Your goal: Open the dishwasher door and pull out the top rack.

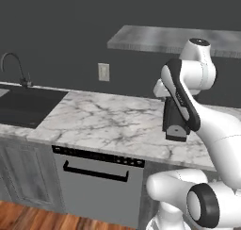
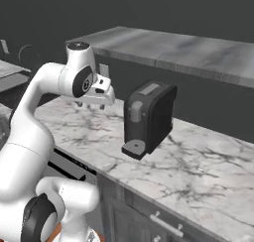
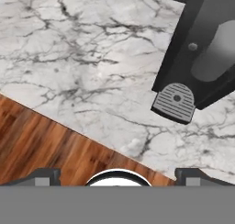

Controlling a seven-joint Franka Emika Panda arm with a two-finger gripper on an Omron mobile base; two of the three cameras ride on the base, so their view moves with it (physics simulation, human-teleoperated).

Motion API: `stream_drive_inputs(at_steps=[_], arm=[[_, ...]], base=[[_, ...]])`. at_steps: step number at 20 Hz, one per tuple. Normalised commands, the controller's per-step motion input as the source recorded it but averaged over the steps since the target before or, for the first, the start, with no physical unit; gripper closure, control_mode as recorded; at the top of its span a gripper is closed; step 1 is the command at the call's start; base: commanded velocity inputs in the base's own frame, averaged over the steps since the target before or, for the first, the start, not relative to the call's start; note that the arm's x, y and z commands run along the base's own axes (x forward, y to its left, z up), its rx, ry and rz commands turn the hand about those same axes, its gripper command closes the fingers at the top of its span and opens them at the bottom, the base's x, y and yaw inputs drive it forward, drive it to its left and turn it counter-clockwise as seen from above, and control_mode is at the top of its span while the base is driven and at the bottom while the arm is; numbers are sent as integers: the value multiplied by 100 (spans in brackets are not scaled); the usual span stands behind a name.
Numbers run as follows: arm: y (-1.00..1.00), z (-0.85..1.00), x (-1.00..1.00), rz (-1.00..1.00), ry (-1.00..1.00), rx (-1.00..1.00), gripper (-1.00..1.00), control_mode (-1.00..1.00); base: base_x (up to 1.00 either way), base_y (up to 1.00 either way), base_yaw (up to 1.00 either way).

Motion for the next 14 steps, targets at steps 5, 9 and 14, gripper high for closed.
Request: stream_drive_inputs(at_steps=[5, 9, 14], arm=[[0, 0, 0, 0, 0, 0, -100, 100], [0, 0, 0, 0, 0, 0, -100, 100], [0, 0, 0, 0, 0, 0, -100, 100]], base=[[-10, -11, 37], [-10, -19, 34], [-19, -23, 28]])
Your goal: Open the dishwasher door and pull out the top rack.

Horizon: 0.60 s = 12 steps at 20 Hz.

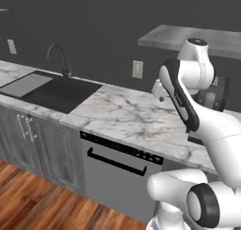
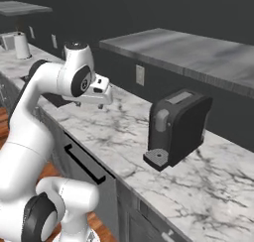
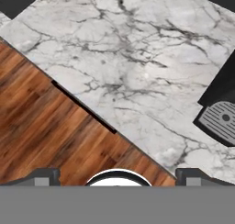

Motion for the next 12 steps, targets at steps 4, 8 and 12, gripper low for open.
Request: stream_drive_inputs(at_steps=[4, 8, 12], arm=[[0, 0, 0, 0, 0, 0, -100, 100], [0, 0, 0, 0, 0, 0, -100, 100], [0, 0, 0, 0, 0, 0, -100, 100]], base=[[-27, -28, 25], [-28, -28, 25], [-23, -22, 23]])
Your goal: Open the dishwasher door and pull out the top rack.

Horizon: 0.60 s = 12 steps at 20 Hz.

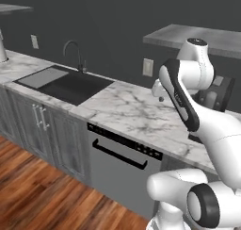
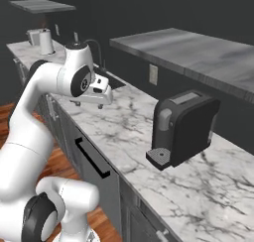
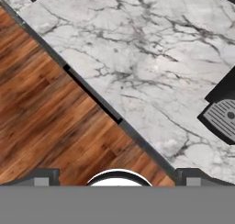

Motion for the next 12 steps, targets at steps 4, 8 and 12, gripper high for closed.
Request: stream_drive_inputs(at_steps=[4, 8, 12], arm=[[0, 0, 0, 0, 0, 0, -100, 100], [0, -7, 0, 6, 0, 0, -100, -100], [1, -26, 0, 22, -6, -2, -100, -100]], base=[[-4, -9, 24], [0, -6, 20], [0, 0, 0]])
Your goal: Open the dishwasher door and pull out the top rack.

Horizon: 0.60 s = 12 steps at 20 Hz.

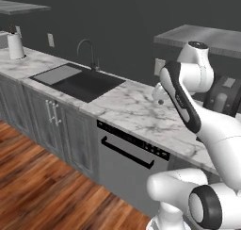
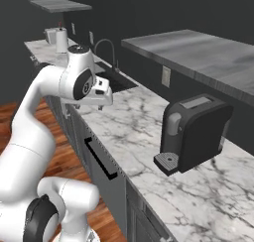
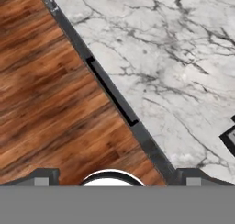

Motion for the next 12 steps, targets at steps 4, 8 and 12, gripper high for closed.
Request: stream_drive_inputs(at_steps=[4, 8, 12], arm=[[19, -11, -13, 18, -15, -9, -100, -100], [59, -1, -16, 10, -3, -7, -100, -100], [71, 0, -23, 7, 0, -9, -100, -100]], base=[[0, 0, 0], [0, 0, 0], [0, 0, 0]])
